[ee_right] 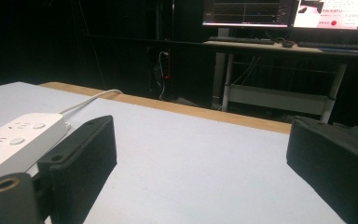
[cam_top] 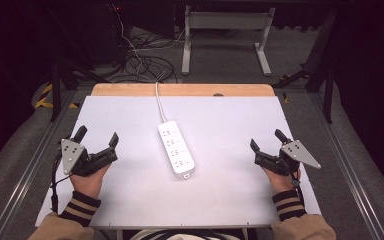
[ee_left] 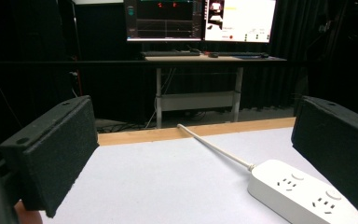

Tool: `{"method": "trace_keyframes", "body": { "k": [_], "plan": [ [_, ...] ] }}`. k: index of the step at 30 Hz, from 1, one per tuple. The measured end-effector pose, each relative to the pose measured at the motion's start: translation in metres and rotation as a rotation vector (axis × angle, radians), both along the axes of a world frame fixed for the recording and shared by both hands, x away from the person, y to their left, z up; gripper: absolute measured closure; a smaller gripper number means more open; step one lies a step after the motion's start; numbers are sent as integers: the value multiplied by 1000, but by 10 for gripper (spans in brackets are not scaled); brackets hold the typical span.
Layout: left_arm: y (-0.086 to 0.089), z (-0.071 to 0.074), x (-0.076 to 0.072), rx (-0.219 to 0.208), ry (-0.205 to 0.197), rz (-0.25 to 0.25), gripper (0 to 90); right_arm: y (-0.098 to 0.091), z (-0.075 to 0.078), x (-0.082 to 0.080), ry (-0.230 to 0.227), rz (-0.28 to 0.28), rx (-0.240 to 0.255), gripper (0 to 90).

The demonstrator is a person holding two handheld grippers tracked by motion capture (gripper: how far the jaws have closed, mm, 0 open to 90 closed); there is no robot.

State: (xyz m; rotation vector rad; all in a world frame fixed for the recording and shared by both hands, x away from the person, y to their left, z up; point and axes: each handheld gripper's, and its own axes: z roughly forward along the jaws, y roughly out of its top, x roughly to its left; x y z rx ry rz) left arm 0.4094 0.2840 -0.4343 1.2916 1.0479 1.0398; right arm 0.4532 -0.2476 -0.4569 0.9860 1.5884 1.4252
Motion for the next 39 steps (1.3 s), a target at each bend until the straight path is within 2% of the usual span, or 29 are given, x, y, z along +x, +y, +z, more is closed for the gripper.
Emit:
{"method": "trace_keyframes", "body": {
  "k": [18, 20, 25, 27, 28, 30, 32, 33, 34, 36, 39],
  "plan": [
    [1, -1, 4, -20, 31, -16, 15, 0, -1, 0, 7, 6, -11, 87],
    [1, -1, 5, -19, 52, -31, 18, 0, -1, 0, 7, 6, -13, 87],
    [1, 1, 6, -15, 66, -55, 60, -1, -1, -1, 7, 6, -13, 87],
    [1, 2, 5, -11, 70, -67, 161, -1, -1, -1, 10, 5, -15, 87],
    [2, 3, 4, -8, 73, -104, 235, 0, -1, -1, 13, 6, -17, 87],
    [4, 5, 4, 5, 74, -126, 406, 0, -2, -1, 15, 8, -21, 87],
    [5, 6, 4, 26, 72, -127, 593, 1, -2, -1, 12, 15, -25, 87],
    [4, 7, 4, 34, 75, -117, 658, 1, -1, -2, 12, 15, -27, 87],
    [4, 7, 4, 34, 75, -117, 714, 0, -1, -2, 12, 17, -27, 87],
    [3, 9, 9, 43, 101, -108, 806, 0, -2, -3, 14, 14, -28, 88],
    [1, 13, 16, 78, 129, -96, 881, -1, -2, -3, 20, 15, -30, 89]
  ]
}}
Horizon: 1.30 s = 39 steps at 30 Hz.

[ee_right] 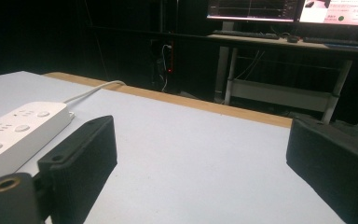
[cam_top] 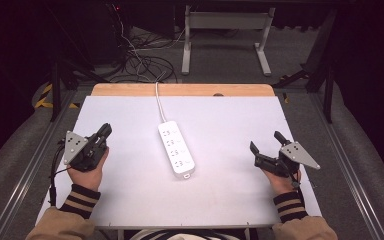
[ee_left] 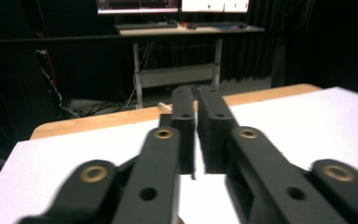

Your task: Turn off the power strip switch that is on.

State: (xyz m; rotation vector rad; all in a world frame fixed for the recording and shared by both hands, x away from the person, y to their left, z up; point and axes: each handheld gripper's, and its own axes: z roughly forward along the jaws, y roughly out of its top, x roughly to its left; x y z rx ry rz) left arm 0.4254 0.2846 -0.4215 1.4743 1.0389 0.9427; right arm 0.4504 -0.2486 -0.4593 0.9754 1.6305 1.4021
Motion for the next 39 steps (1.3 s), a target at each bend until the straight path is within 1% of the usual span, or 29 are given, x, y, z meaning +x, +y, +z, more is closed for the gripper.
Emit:
{"method": "trace_keyframes", "body": {
  "k": [1, 2, 3, 5, 7, 8, 10, 12, 13, 15, 17, 18, 21, 22, 24, 25, 27, 29, 30, 31, 32, 33, 34, 36, 38, 39],
  "plan": [
    [-2, 1, 3, 12, 9, 12, 897, 0, 0, 0, 2, 0, -1, 89],
    [-2, 1, 3, 12, 9, 12, 898, 0, 0, -1, 3, 1, -1, 90],
    [-5, 4, 9, 33, 28, 23, 899, 1, 0, -1, 4, 3, -3, 92],
    [-6, 5, 11, 34, 30, 24, 900, 1, 0, -1, 9, 9, -12, 94],
    [-13, 11, 19, 67, 31, 21, 900, 2, -1, -1, 11, 16, -14, 94],
    [-16, 13, 23, 74, 39, 16, 900, 2, -1, -1, 13, 19, -14, 94],
    [-24, 17, 32, 88, 70, 1, 900, 2, -1, 0, 21, 26, -7, 94],
    [-34, 21, 41, 114, 107, -6, 900, 1, -1, 1, 31, 25, -8, 94],
    [-39, 22, 46, 119, 127, -14, 900, 1, -2, 1, 35, 27, -7, 94],
    [-52, 25, 55, 131, 154, -50, 900, 2, -2, 1, 38, 32, -6, 94],
    [-66, 26, 64, 141, 192, -89, 900, 2, -2, 1, 38, 35, -7, 94],
    [-75, 26, 69, 154, 207, -113, 900, 3, -2, 1, 38, 38, -8, 94],
    [-103, 22, 83, 201, 270, -178, 900, 3, -2, 1, 41, 44, -9, 94],
    [-113, 20, 88, 226, 296, -201, 900, 3, -2, 1, 41, 45, -8, 94],
    [-132, 17, 95, 273, 343, -229, 900, 3, -2, 1, 40, 44, -8, 94],
    [-139, 16, 99, 301, 374, -245, 900, 3, -2, 1, 41, 44, -8, 93],
    [-152, 12, 107, 332, 434, -257, 900, 2, -2, 1, 41, 45, -9, 94],
    [-161, 6, 118, 360, 516, -274, 900, 2, -2, 1, 41, 46, -7, 94],
    [-165, 1, 122, 386, 541, -264, 900, 3, -2, 1, 41, 46, -7, 94],
    [-167, -2, 125, 402, 557, -258, 900, 3, -2, 1, 40, 49, -6, 94],
    [-171, -8, 130, 414, 588, -256, 900, 3, -2, 1, 39, 49, -7, 94],
    [-171, -8, 130, 414, 588, -256, 900, 3, -2, 0, 37, 50, -7, 94],
    [-175, -15, 134, 433, 618, -238, 900, 3, -2, 1, 36, 51, -6, 94],
    [-176, -19, 137, 436, 636, -233, 900, 3, -2, 1, 39, 49, -6, 94],
    [-176, -20, 137, 443, 640, -225, 900, 3, -2, 1, 39, 49, -6, 94],
    [-175, -21, 138, 457, 644, -217, 900, 3, -2, 1, 39, 50, -6, 94]
  ]
}}
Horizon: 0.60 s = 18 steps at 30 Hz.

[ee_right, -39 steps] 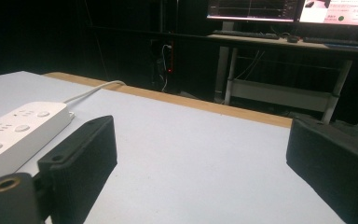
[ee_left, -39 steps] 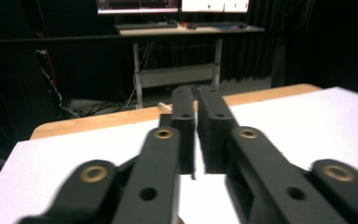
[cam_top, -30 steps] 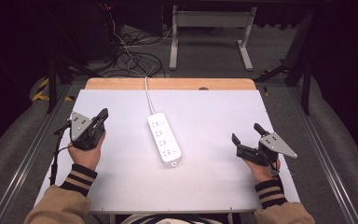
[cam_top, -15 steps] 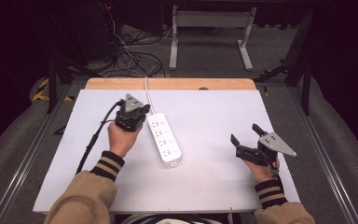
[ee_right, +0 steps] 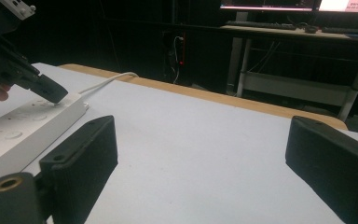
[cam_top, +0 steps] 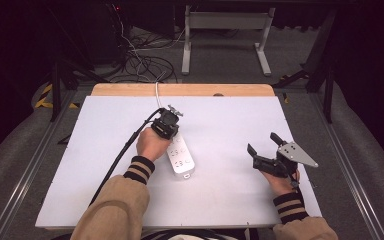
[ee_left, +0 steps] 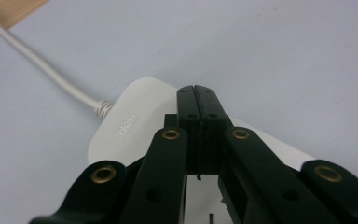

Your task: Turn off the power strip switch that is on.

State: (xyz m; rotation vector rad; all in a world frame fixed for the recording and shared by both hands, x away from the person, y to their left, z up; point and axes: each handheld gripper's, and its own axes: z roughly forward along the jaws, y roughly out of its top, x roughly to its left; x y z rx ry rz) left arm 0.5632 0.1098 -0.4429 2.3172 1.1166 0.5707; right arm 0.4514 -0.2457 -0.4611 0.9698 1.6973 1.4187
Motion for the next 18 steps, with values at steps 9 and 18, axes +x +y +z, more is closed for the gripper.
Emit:
{"method": "trace_keyframes", "body": {
  "k": [9, 18],
  "plan": [
    [3, -3, 2, -18, 0, -8, 900, 0, 0, 0, -1, -4, -4, 94],
    [6, -8, 1, -44, -26, -8, 900, 0, 1, -1, -1, -8, -4, 94]
  ]
}}
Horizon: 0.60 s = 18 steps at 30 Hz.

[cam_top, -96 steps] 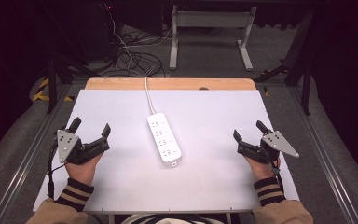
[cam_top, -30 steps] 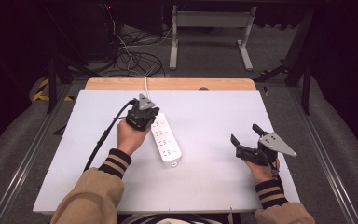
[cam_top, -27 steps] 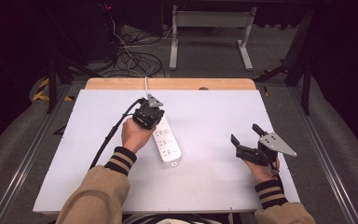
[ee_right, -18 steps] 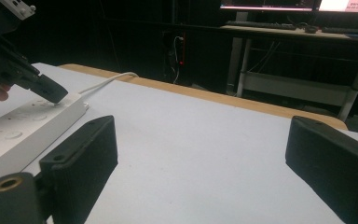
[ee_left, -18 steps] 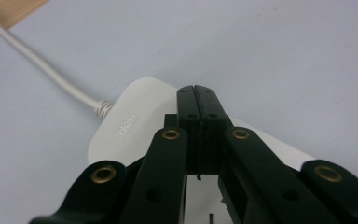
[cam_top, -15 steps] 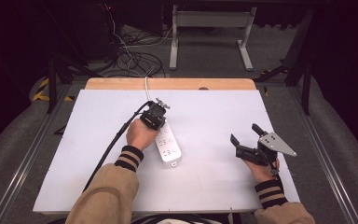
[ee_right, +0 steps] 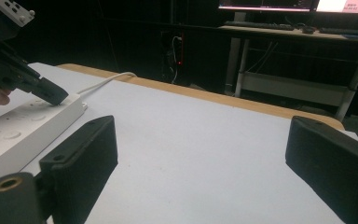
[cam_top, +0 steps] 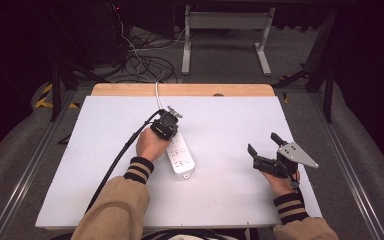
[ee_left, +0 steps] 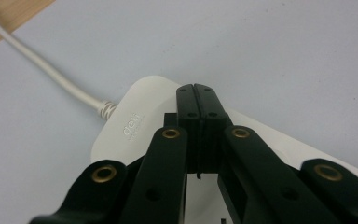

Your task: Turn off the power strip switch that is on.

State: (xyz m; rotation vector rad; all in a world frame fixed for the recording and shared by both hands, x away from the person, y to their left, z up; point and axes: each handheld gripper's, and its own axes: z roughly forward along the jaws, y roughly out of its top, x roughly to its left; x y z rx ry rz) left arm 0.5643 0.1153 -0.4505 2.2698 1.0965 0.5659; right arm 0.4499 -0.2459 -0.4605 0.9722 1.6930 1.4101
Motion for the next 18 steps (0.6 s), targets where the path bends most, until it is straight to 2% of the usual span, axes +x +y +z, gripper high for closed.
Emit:
{"method": "trace_keyframes", "body": {
  "k": [1, 6, 11, 15, 18],
  "plan": [
    [2, -1, 0, -16, 1, 4, 900, 0, 0, 0, 0, 0, 0, 94],
    [2, -1, -1, -22, 0, 4, 900, 1, 0, 0, 0, -1, -3, 94],
    [0, -3, -1, 11, -20, 13, 900, 1, 0, 0, -1, -1, -3, 94],
    [1, -3, -1, -3, -11, 12, 900, 1, 0, -1, -3, 1, -4, 94],
    [0, -3, -2, 11, -20, 12, 900, 0, 0, -1, -1, -1, -4, 94]
  ]
}}
